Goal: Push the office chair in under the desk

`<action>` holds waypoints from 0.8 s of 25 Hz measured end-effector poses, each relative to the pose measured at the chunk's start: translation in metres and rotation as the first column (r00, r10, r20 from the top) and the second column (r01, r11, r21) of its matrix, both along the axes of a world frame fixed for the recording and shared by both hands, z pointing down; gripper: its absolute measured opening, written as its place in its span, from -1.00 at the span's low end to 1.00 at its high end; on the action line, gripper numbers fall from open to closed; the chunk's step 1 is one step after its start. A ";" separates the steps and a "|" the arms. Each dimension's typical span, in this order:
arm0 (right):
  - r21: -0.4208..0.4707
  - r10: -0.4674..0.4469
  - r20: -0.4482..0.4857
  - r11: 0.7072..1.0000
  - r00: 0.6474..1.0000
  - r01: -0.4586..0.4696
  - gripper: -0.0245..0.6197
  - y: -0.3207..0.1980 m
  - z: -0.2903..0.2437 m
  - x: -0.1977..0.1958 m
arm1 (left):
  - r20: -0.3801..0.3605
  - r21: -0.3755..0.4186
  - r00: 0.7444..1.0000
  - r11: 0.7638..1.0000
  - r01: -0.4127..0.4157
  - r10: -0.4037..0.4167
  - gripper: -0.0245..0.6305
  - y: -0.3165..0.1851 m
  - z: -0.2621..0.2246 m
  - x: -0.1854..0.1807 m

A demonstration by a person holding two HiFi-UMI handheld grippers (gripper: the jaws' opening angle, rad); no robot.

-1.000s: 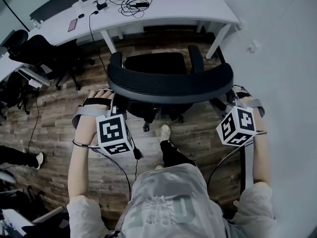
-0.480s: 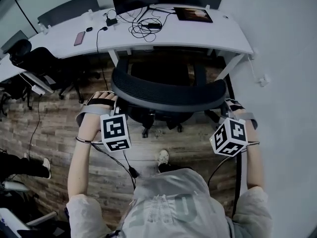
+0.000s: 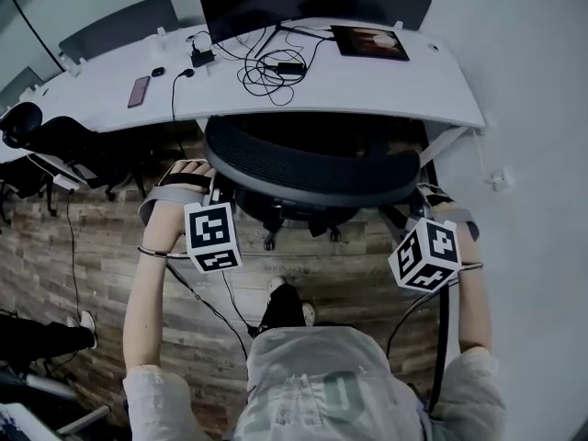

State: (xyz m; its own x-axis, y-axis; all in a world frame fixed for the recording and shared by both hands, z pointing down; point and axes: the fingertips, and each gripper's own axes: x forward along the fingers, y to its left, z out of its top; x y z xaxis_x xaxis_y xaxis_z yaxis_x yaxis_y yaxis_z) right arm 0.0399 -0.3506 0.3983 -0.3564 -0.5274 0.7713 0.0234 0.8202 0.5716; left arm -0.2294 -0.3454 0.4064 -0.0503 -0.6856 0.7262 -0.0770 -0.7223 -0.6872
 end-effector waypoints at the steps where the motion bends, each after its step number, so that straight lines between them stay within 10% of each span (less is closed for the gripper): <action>1: -0.008 0.005 0.006 1.000 1.000 -0.005 -0.56 -0.010 -0.001 -0.004 | -0.001 0.000 1.000 1.000 -0.006 0.006 -0.44 -0.011 -0.001 -0.004; 20: -0.013 0.146 -0.110 0.989 0.983 -0.148 -0.56 -0.192 0.004 -0.031 | 0.001 0.005 0.992 0.992 -0.128 0.128 -0.46 -0.193 0.001 -0.030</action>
